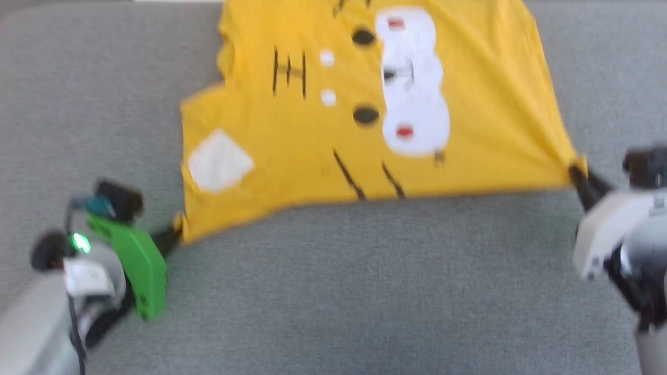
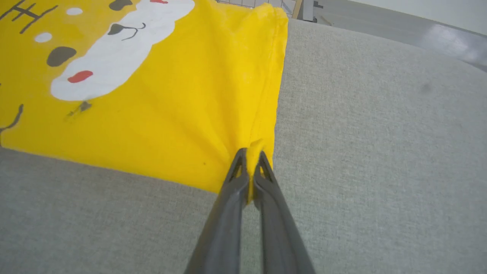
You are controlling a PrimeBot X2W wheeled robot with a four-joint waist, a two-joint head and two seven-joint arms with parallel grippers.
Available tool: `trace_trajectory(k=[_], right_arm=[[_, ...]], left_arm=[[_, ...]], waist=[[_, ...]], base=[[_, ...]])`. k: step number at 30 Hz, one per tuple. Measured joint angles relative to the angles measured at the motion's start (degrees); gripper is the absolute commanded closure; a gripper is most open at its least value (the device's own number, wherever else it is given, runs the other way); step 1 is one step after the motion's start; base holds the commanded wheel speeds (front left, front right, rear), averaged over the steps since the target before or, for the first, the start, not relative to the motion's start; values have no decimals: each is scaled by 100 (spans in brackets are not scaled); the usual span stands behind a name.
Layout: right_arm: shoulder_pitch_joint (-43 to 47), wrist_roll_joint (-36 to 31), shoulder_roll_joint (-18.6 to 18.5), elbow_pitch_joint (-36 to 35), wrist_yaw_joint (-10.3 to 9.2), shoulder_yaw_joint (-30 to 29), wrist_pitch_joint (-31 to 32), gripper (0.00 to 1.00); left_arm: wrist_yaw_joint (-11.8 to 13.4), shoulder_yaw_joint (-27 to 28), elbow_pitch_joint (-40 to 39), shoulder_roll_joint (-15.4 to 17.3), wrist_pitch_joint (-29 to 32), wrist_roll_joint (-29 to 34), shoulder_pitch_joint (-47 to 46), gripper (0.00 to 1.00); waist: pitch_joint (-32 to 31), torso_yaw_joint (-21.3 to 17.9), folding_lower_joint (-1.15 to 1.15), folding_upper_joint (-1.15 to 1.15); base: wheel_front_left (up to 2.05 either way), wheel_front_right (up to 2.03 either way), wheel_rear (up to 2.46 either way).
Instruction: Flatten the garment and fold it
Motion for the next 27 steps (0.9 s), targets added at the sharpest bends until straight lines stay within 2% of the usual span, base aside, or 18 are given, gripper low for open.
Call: trace_trajectory(k=[7,12,15,18,23,27], right_arm=[[939,-96,248,-265,0,-336,187,100],[1517,-201,501,-404,0,-646,599,100],[1924,-261,753,-566,0,-788,858,100],[2186,-263,887,-705,0,-856,818,100],[2281,-259,1045,-775,-2,-860,-439,100],[2264,-241,993,-521,-1,-660,-1417,100]], left_arm=[[342,-235,-659,73,259,-250,970,100],[589,-327,-1058,230,366,-318,1543,100],[772,-383,-1266,268,357,-300,1805,100],[933,-468,-1458,267,125,-56,1966,100],[1267,-463,-1544,34,-1103,932,1985,100],[1377,-439,-1437,-180,-2005,1584,1785,100]], waist=[[-404,135,0,0],[-570,201,0,0],[-624,235,0,0],[-642,260,0,0],[-637,254,0,0],[-624,228,0,0]], base=[[0,0,0],[0,0,0],[0,0,0],[0,0,0],[0,0,0],[0,0,0]])
